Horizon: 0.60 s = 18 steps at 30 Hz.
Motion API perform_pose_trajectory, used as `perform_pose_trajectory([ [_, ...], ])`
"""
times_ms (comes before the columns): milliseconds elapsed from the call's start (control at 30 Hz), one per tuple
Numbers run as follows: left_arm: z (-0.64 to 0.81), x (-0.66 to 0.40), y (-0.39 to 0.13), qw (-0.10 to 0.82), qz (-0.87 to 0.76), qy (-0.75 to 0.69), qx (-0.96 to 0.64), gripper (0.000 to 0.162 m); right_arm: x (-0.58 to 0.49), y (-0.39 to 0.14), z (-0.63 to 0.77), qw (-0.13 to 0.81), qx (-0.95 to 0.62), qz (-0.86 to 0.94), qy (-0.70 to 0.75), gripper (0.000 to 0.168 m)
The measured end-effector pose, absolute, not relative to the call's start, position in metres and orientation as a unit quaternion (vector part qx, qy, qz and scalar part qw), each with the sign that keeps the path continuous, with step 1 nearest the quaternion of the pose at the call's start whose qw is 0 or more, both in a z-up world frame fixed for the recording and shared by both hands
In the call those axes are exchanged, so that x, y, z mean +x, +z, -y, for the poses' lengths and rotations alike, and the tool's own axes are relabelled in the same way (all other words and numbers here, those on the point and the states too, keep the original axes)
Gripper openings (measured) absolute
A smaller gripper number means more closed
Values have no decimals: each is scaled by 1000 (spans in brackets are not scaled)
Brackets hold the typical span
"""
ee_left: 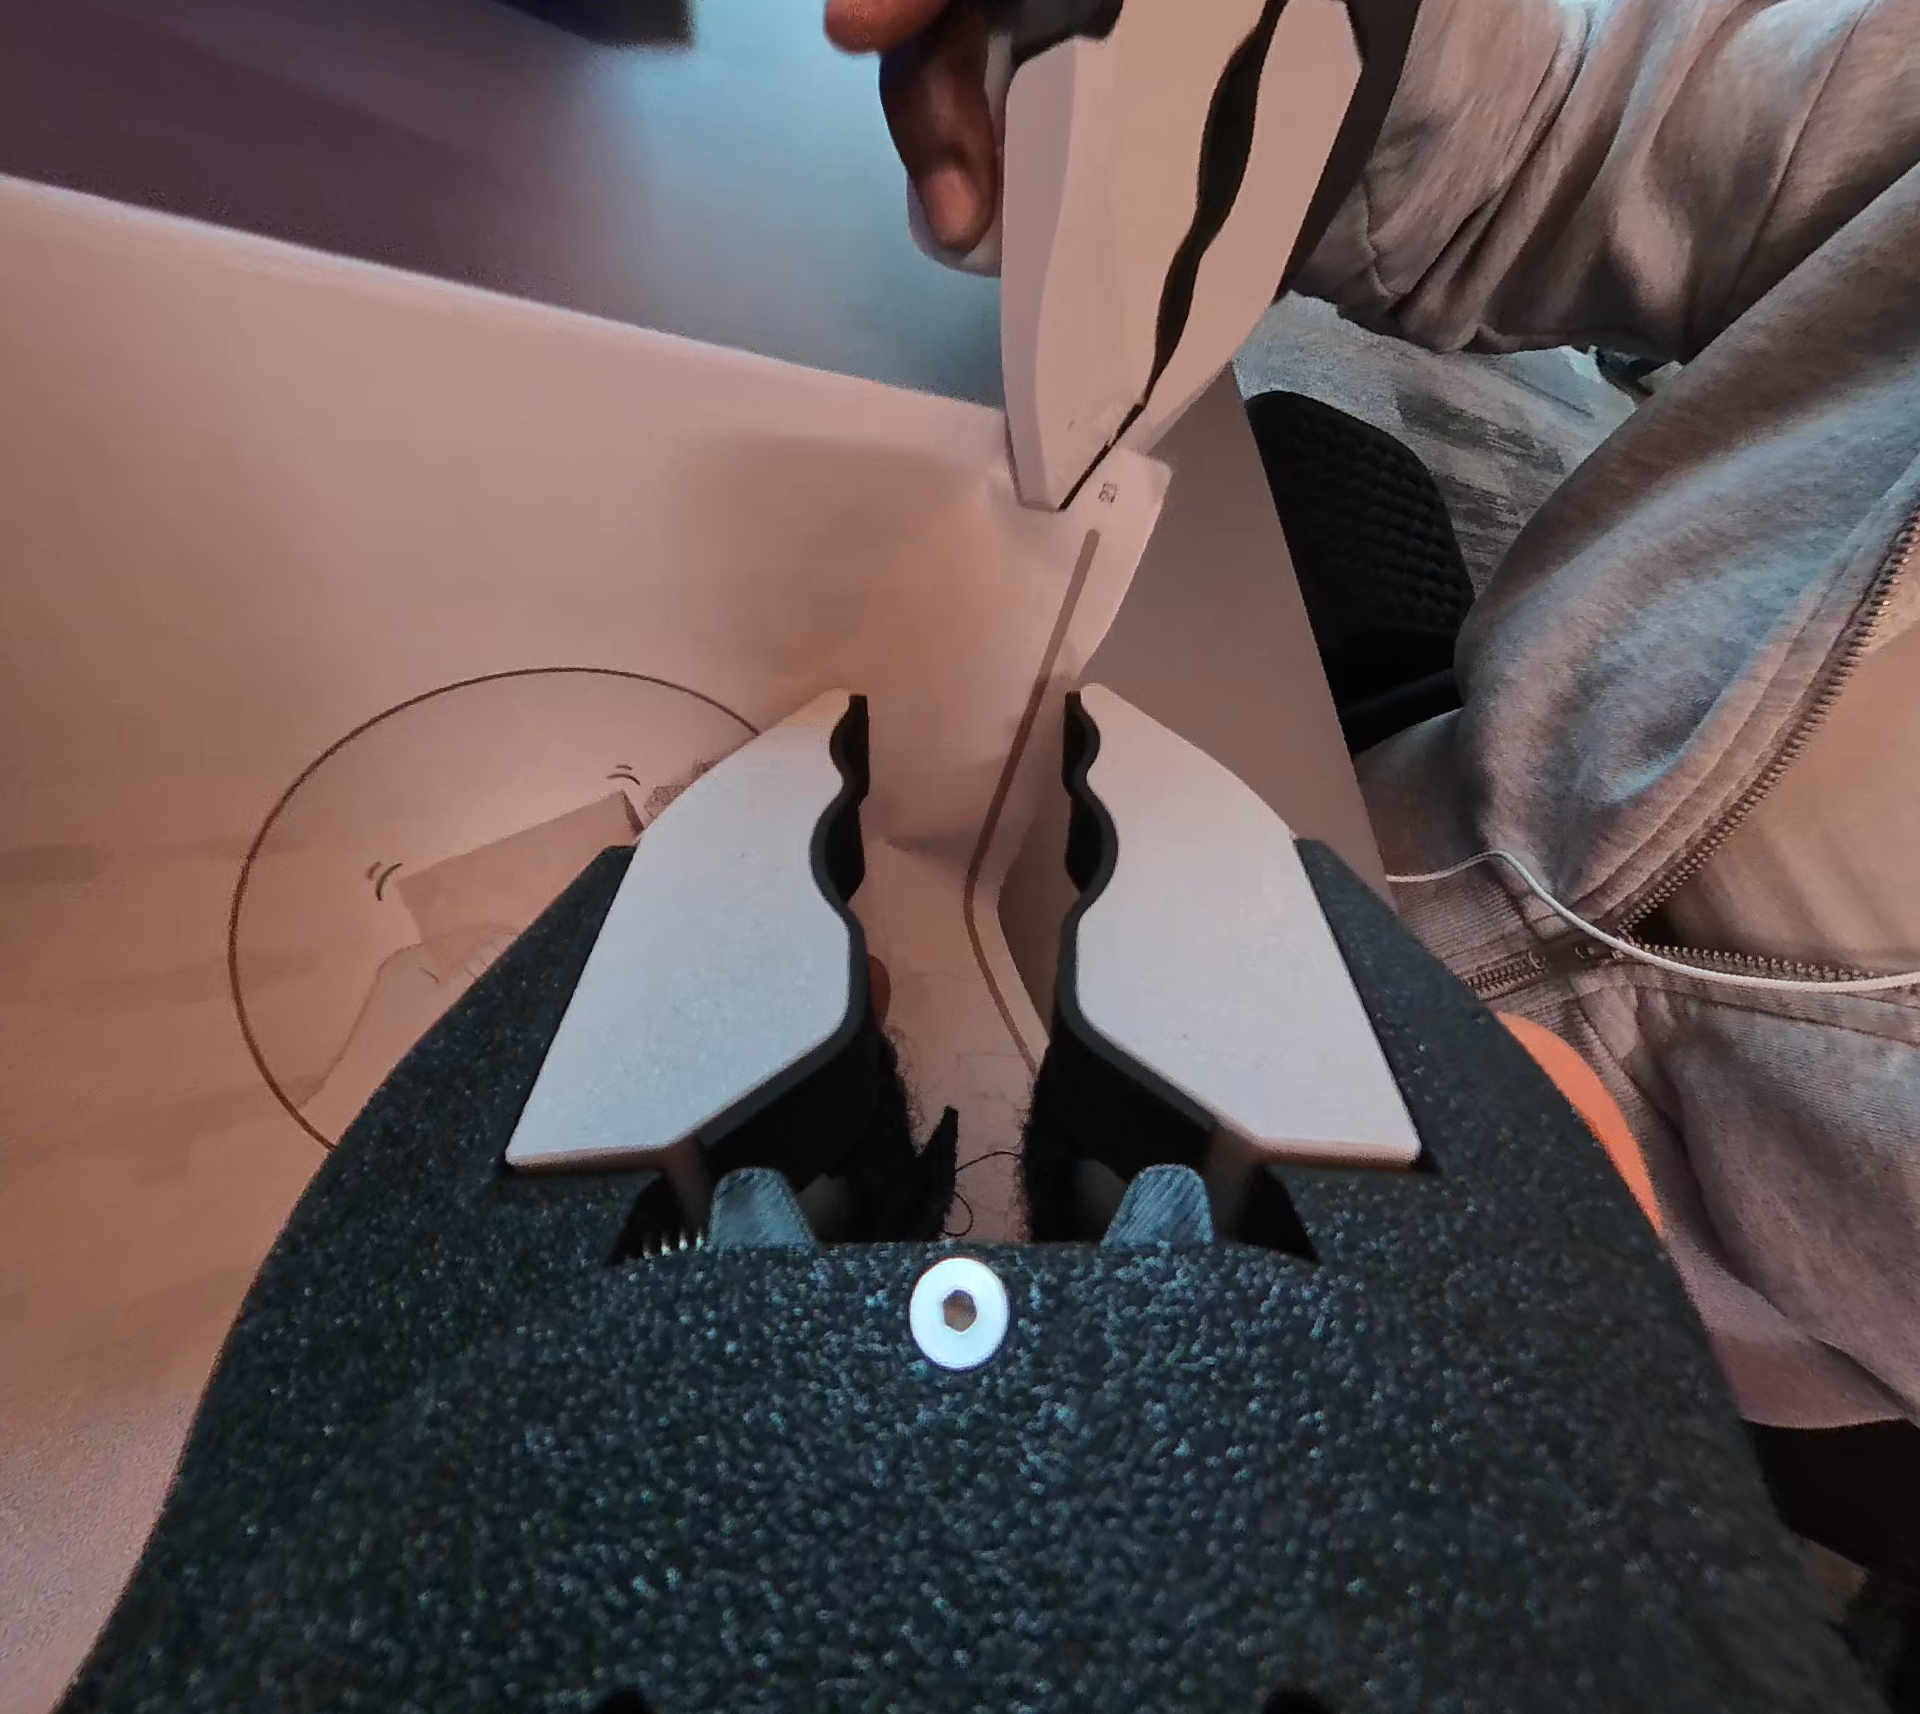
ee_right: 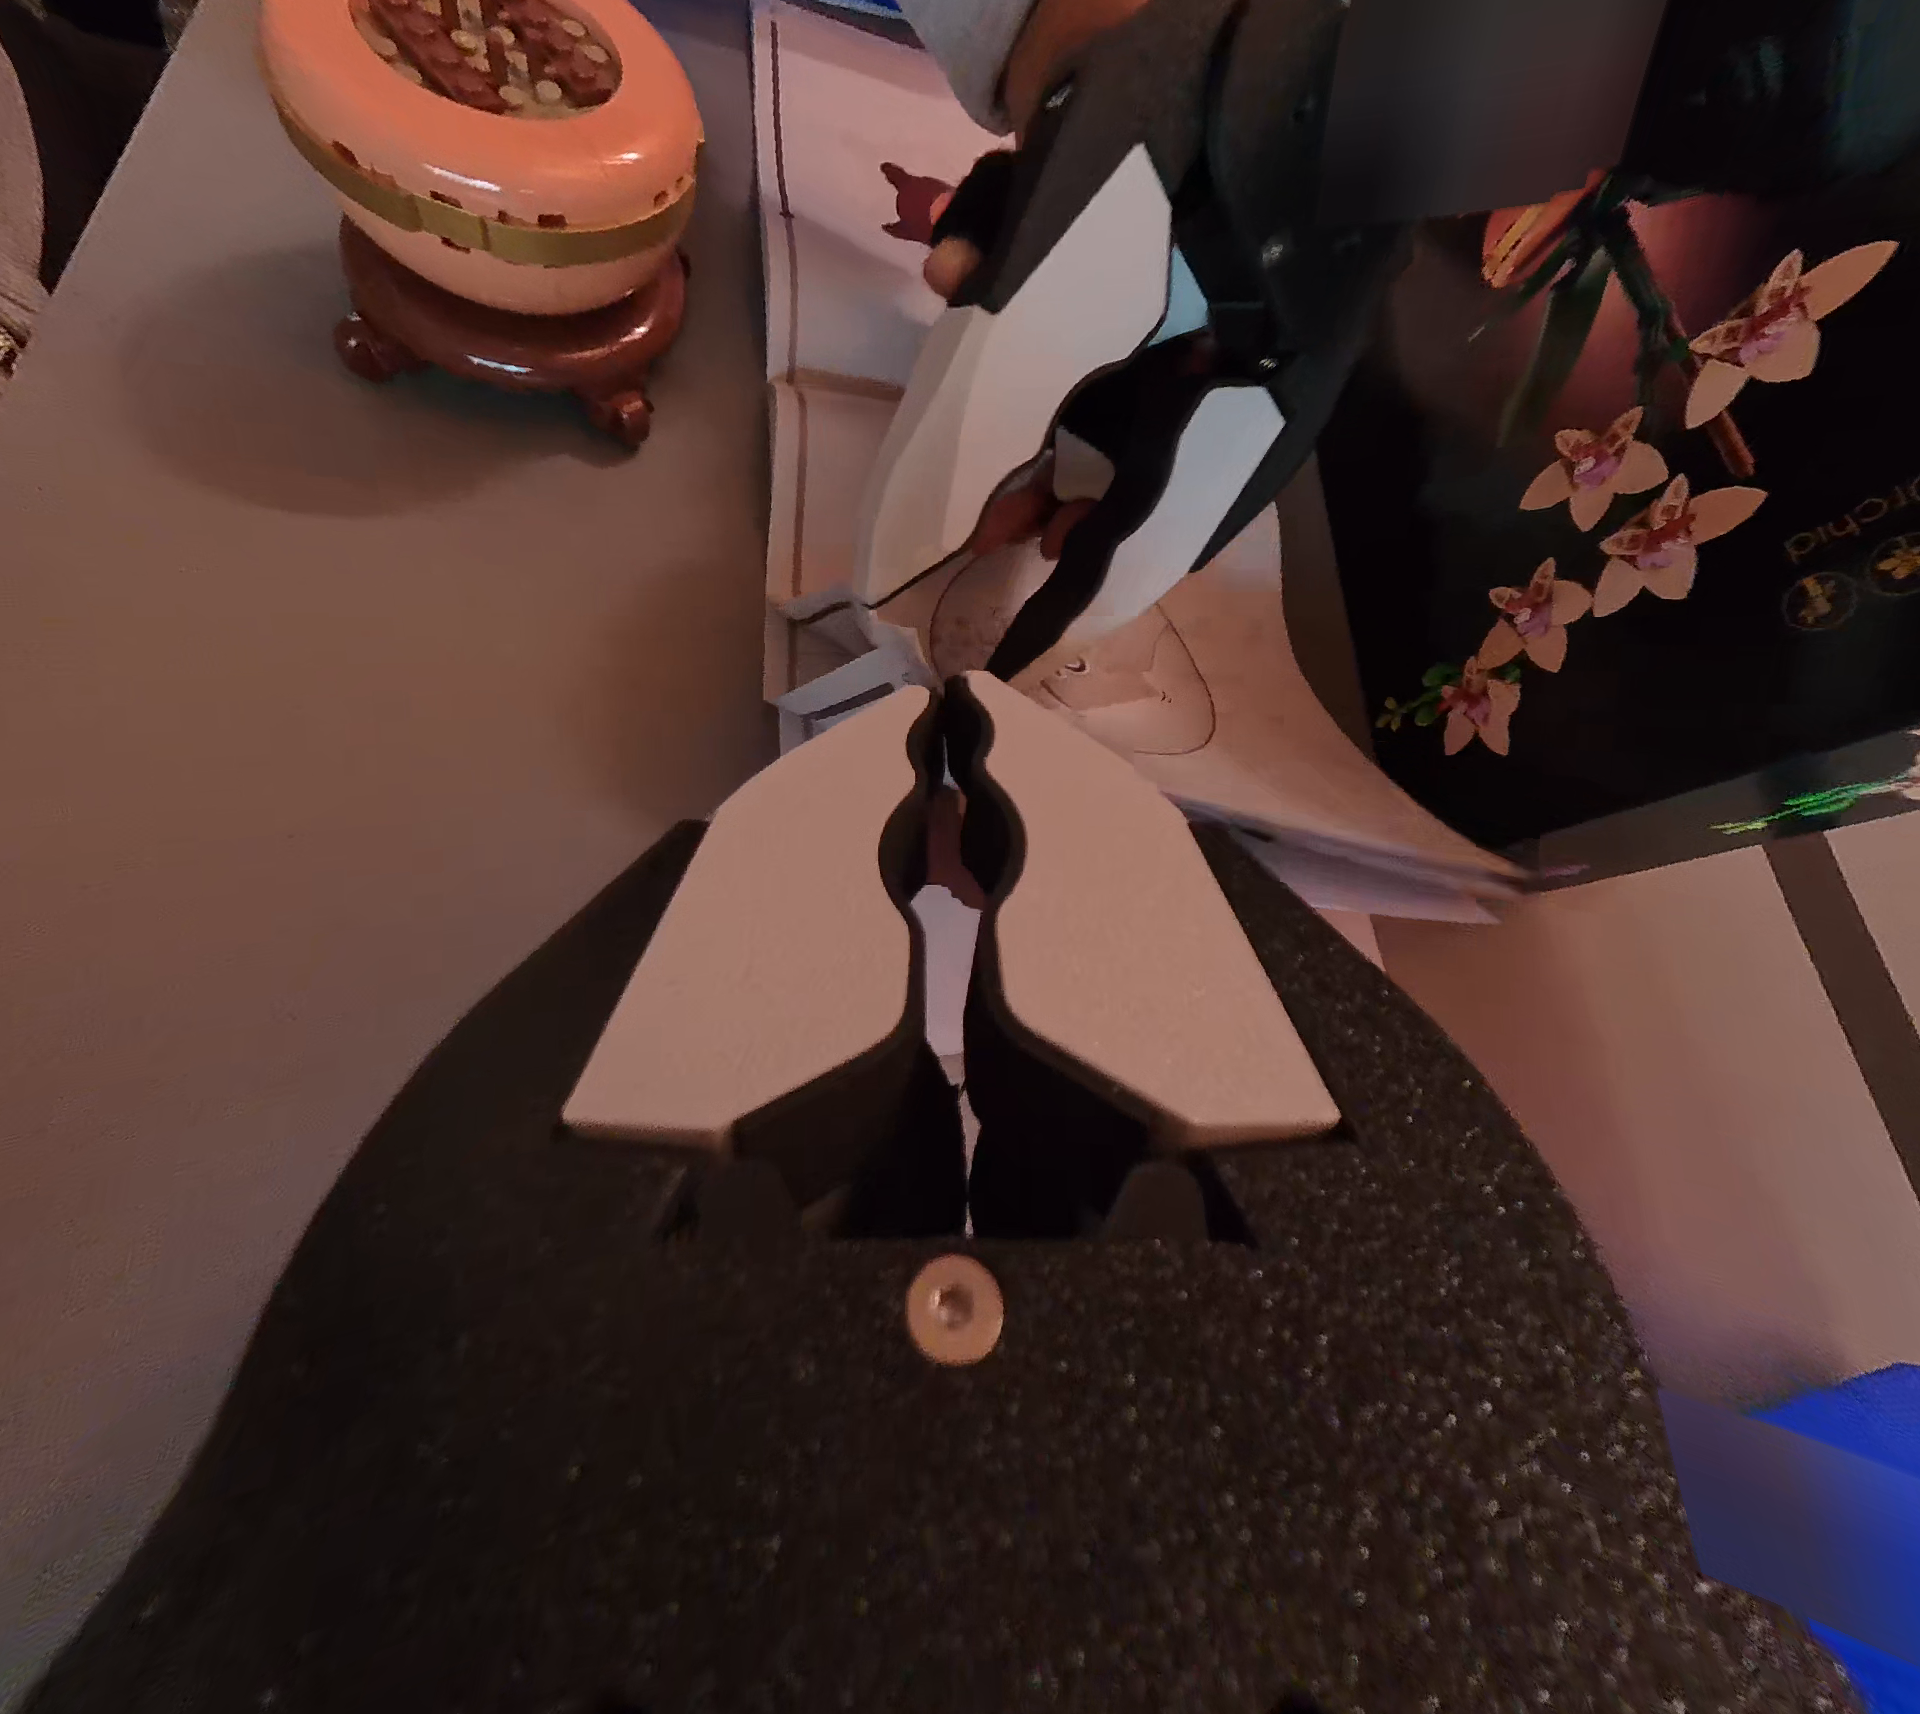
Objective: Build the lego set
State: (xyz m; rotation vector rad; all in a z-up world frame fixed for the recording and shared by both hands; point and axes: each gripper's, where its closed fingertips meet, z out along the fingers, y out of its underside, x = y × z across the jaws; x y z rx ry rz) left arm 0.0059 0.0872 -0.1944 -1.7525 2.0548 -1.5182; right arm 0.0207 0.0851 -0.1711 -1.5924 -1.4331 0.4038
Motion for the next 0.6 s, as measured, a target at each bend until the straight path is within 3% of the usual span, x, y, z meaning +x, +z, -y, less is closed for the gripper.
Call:
perform_pose_trajectory([
  [600, -82, 5, -230, 17, -692, -422, -586, 30, 25, -206, -85, 410, -678, 599, 114, 5],
])
